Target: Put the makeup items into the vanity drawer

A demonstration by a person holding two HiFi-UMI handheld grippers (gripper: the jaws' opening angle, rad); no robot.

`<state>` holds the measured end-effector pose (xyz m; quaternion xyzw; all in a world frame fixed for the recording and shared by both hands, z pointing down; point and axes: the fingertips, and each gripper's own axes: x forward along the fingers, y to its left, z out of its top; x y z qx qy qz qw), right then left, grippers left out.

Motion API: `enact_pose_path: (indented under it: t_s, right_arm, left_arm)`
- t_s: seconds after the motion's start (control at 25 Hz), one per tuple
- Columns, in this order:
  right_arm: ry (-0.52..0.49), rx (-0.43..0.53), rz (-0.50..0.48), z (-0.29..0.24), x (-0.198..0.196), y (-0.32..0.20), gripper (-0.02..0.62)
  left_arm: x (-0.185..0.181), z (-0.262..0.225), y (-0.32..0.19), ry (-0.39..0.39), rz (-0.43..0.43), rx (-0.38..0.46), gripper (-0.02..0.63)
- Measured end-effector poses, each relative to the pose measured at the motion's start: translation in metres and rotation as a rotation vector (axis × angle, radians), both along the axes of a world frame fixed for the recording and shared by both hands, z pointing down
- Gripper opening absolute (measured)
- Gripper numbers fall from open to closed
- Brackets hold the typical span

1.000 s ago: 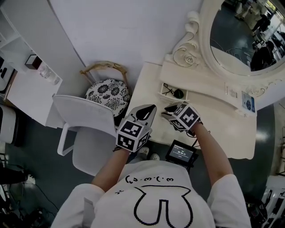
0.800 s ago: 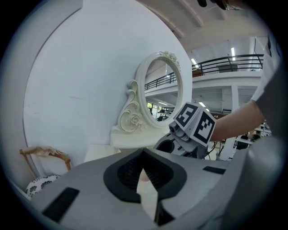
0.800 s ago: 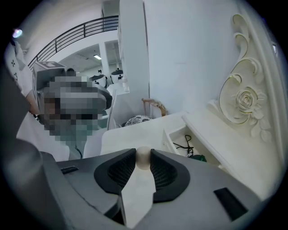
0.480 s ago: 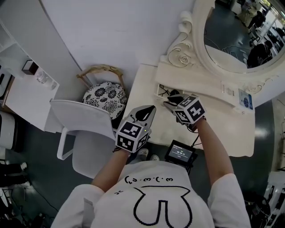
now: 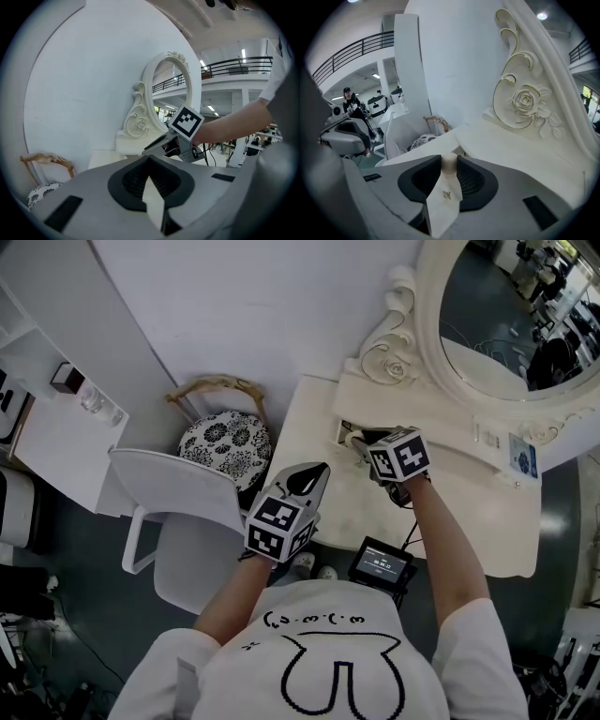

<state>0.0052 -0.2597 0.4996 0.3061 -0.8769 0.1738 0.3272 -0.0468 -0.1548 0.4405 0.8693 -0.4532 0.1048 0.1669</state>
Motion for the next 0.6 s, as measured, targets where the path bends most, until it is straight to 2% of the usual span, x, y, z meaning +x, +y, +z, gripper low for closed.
enact_pose_path:
  t_s: [0.16, 0.36, 0.6]
  right_arm:
    - [-0.004, -0.047, 0.046, 0.009, 0.0, -0.01, 0.103]
    - [0.016, -0.121, 0.059, 0.024, -0.004, -0.014, 0.107]
    - [0.056, -0.122, 0.068, 0.035, -0.005, -0.019, 0.114]
  left_arm:
    - [-0.004, 0.001, -0.003, -0.005, -0.012, -0.002, -0.006]
    - [-0.009, 0.004, -0.007, -0.007, -0.027, -0.01, -0.006]
    - [-0.007, 0.007, -0.01, -0.01, -0.025, -0.018, -0.006]
